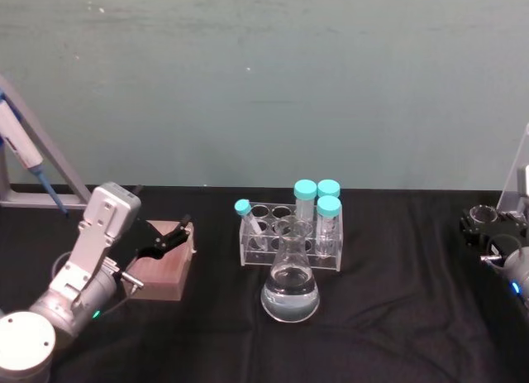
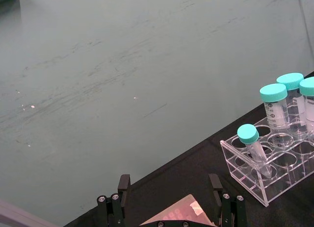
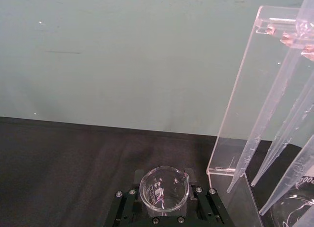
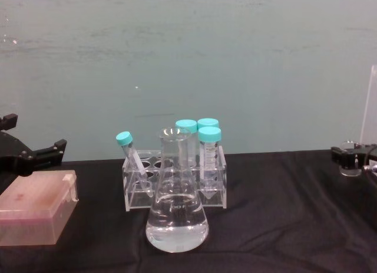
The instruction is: Place the experimental apparatus aside using one hand.
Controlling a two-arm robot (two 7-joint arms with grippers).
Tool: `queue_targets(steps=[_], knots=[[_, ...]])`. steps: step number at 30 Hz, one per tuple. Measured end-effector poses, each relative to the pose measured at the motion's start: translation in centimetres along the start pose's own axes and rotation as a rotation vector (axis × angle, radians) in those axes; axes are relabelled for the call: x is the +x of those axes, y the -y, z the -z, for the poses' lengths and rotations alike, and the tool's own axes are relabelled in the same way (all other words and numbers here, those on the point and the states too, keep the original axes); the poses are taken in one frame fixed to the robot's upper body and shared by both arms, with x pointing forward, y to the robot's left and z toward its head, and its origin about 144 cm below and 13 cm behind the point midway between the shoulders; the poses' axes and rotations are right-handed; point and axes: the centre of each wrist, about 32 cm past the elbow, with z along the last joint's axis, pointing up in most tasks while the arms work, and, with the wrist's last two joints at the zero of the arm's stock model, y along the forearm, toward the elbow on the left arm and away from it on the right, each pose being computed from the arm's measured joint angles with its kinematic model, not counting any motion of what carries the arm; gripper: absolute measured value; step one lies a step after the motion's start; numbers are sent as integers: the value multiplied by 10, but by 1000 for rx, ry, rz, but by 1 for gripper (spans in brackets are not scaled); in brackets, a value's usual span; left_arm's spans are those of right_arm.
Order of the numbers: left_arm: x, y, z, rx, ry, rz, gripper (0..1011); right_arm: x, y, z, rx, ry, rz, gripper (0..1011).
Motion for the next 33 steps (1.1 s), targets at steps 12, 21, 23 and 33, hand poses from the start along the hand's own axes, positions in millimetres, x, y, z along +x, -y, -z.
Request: queue_targets(steps=[12,21,23,33], knots=[[0,0,0,0,0,0,1000,1,-3,1,-5,-1,3,499],[0,0,0,0,0,0,1000,0,-5,1,-11,-3,2,499],[0,0,0,0,0,0,1000,0,-6,1,-12,-3,2,499],[0,0,0,0,0,0,1000,1,-7,1,-17,-5,1,499]])
